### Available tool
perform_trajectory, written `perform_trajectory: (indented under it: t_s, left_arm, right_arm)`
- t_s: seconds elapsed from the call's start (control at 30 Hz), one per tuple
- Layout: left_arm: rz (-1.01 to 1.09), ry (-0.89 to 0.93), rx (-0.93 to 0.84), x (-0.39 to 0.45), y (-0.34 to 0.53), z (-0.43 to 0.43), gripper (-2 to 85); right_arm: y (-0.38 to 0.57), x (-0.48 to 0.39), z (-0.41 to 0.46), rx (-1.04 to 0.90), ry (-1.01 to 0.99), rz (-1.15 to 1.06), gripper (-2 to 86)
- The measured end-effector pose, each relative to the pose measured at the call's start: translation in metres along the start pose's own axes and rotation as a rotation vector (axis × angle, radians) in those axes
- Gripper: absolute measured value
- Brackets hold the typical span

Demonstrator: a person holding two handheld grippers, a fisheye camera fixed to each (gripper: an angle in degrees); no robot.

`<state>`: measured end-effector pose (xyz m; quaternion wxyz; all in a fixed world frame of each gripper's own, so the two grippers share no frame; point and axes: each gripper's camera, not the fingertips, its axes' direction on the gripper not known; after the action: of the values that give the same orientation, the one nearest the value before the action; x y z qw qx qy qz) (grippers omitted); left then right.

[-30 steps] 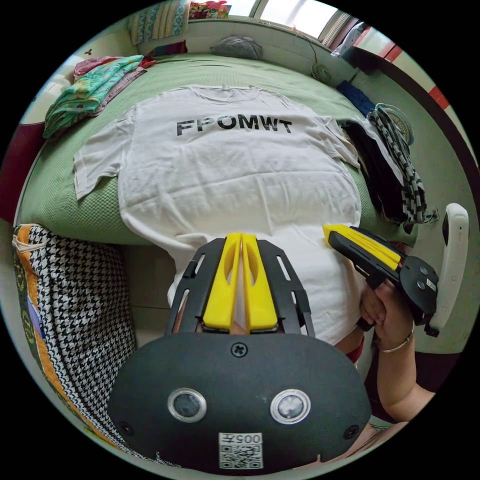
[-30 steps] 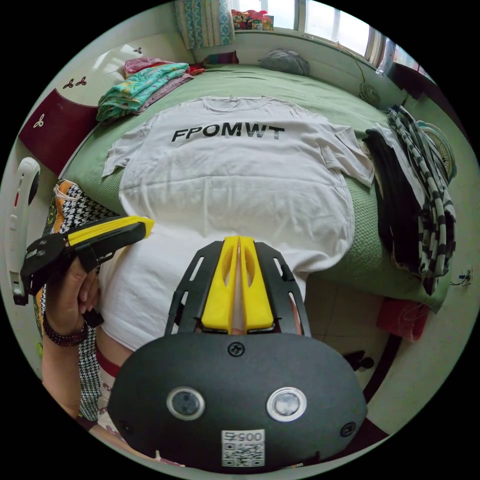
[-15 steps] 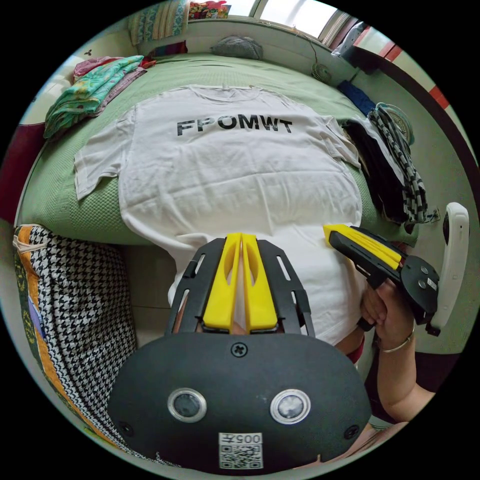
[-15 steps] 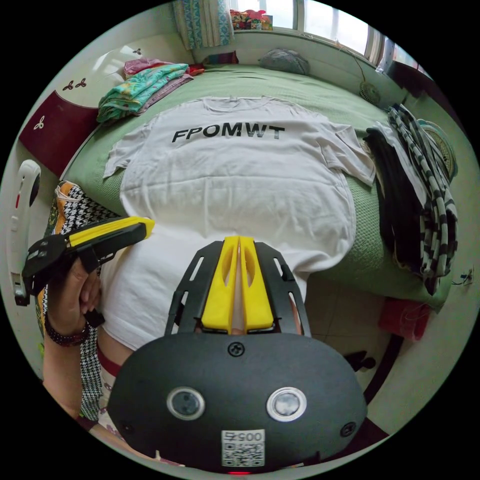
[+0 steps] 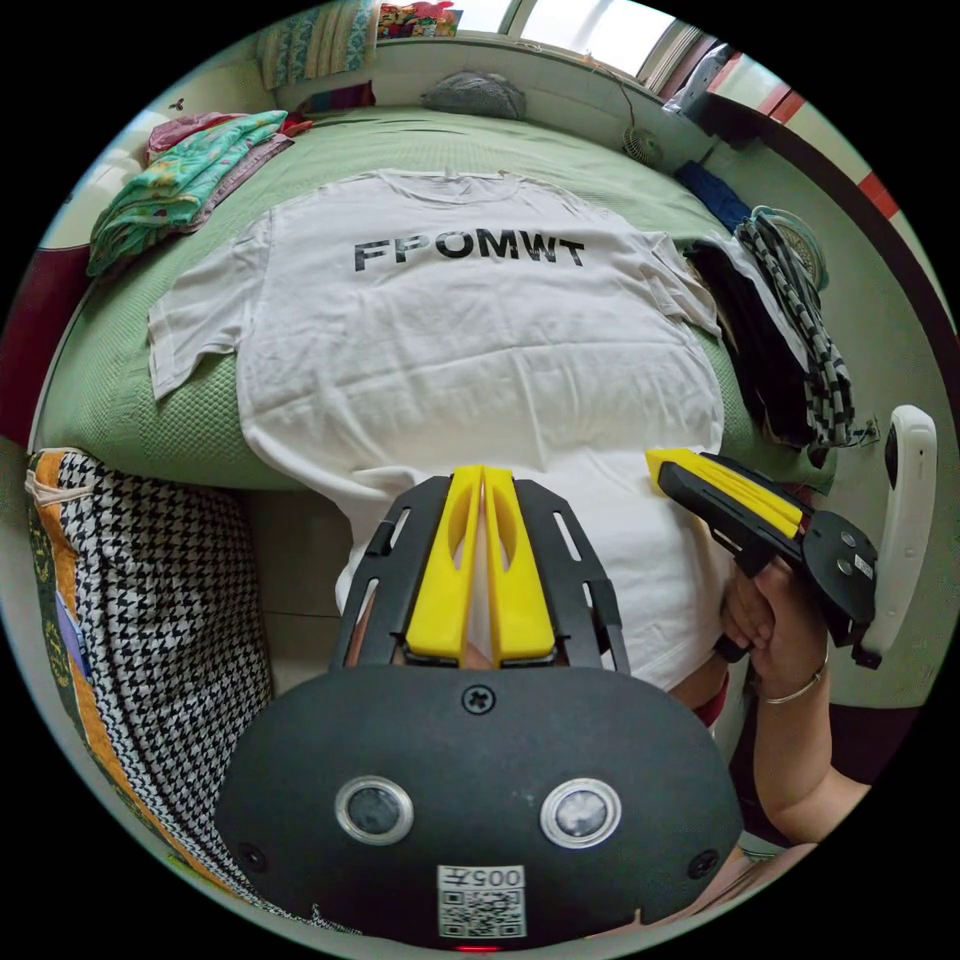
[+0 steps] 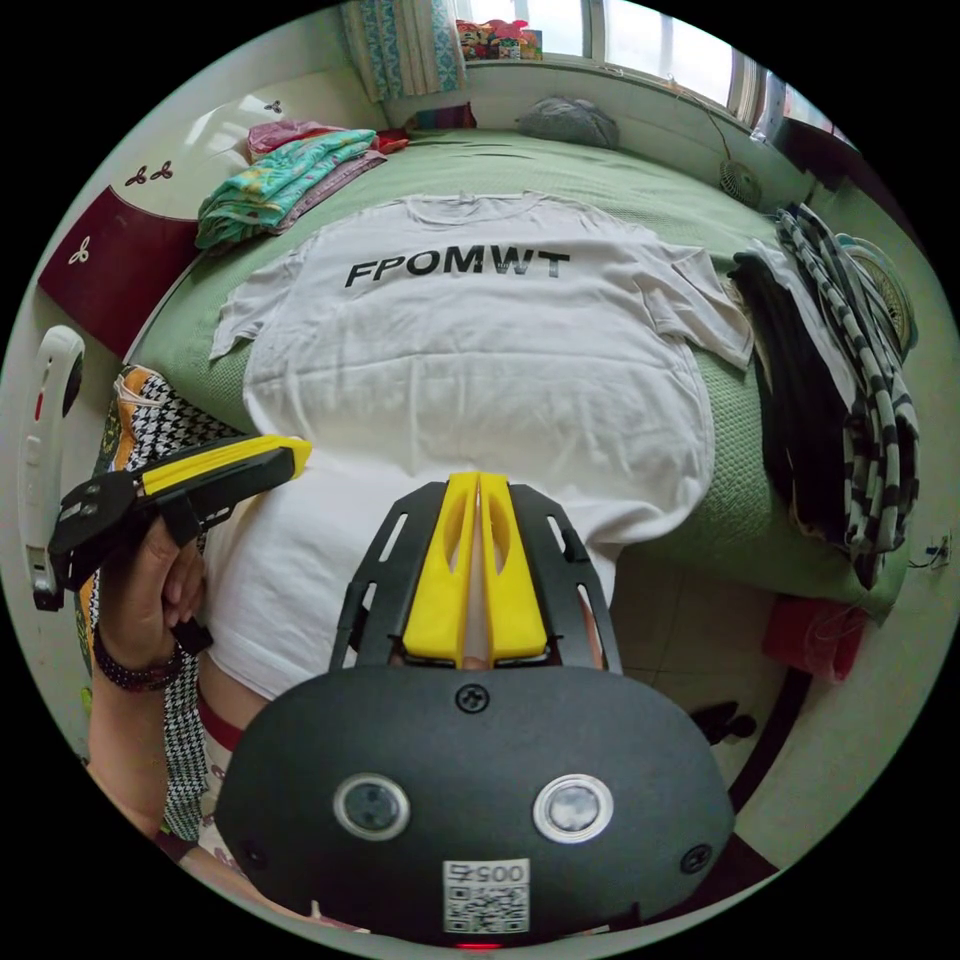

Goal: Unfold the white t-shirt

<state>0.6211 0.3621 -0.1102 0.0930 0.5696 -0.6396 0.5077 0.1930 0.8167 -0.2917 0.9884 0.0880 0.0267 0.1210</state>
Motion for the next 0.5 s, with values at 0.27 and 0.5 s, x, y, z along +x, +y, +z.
perform_trajectory:
  t_s: [0.27, 0.5]
  left_arm:
    - [-0.001, 0.002, 0.001, -0.0004, 0.0016, -0.0006, -0.2]
    - [-0.001, 0.003, 0.001, -0.0014, 0.0034, -0.0017, -0.2]
  right_arm:
    - [-0.0013, -0.0014, -0.0012, 0.0, 0.004, -0.002, -0.9]
    - [-0.003, -0.0031, -0.0015, 0.0, 0.006, -0.002, -0.9]
